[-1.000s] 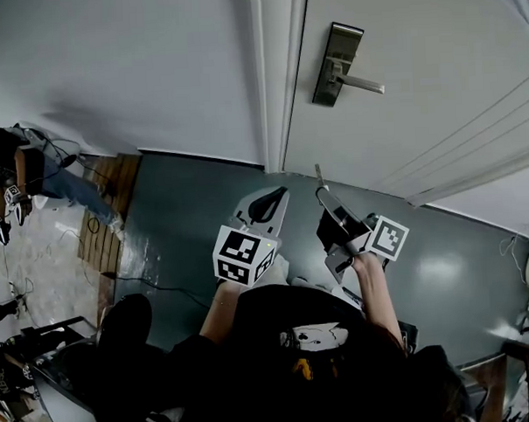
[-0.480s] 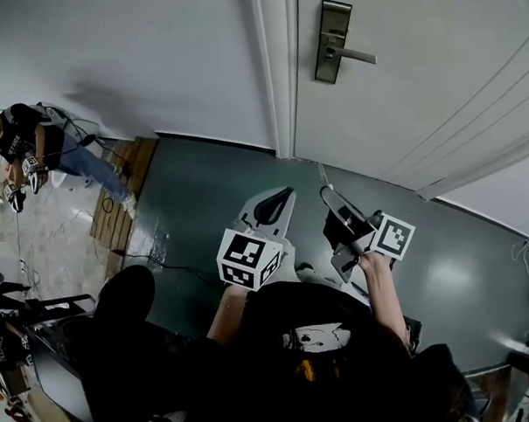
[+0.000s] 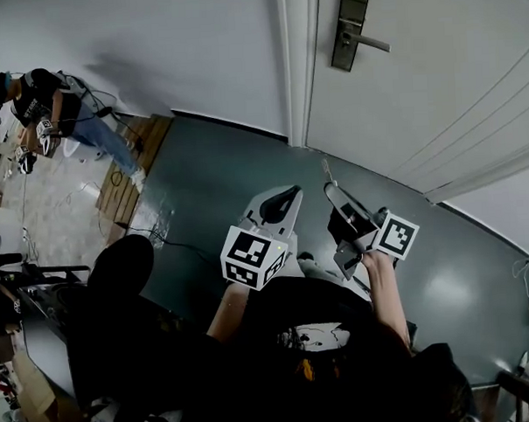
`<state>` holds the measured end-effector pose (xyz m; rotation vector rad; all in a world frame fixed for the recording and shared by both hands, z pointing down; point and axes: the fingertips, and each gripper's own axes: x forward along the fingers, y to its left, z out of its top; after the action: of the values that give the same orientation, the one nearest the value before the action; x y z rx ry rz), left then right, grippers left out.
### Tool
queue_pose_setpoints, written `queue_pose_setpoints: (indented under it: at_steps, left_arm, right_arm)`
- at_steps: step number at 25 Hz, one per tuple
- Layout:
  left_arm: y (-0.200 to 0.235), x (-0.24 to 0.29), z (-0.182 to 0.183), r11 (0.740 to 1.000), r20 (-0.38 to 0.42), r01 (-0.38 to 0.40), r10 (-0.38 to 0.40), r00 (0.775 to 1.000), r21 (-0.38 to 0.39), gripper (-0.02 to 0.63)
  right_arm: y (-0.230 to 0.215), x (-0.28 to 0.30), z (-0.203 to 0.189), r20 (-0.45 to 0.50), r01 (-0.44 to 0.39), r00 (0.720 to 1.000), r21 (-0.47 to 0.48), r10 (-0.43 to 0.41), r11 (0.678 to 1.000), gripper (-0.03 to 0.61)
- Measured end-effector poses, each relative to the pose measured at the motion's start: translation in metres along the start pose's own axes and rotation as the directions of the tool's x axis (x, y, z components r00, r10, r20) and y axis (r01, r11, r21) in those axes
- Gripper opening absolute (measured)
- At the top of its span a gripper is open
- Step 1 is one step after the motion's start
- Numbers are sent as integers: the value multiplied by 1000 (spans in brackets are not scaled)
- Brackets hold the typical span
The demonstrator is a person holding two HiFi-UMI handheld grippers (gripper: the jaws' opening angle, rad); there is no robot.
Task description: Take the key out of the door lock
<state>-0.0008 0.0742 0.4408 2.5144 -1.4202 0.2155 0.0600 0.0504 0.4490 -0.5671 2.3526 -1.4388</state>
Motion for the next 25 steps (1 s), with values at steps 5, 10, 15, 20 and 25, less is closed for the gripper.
queue_pose_setpoints:
  at_steps: [5, 10, 15, 20, 25]
  left_arm:
    - [-4, 1, -6, 1000, -13, -7, 7, 1000, 3, 9]
    - [-7, 2, -7, 1000, -16, 3, -2, 1000, 11, 9]
    - [-10, 4, -7, 1000, -14, 12, -12, 1000, 11, 9]
    - [-12, 4, -9, 1000, -15, 15, -15, 1000, 9, 9]
    - [-13, 4, -8, 1000, -17, 18, -18, 1000, 16, 9]
  right_arm:
    - [-6, -2, -4, -5, -4, 1000, 14, 4, 1000, 21]
    - [-8, -2, -7, -5, -5, 1000, 8, 5, 1000, 21]
    - [-11, -3, -7, 6, -2, 1000, 13, 2, 1000, 21]
    - [-12, -4, -7, 11, 0, 1000, 15, 0, 1000, 21]
    - [-13, -5, -7, 14, -1, 1000, 14, 1, 1000, 21]
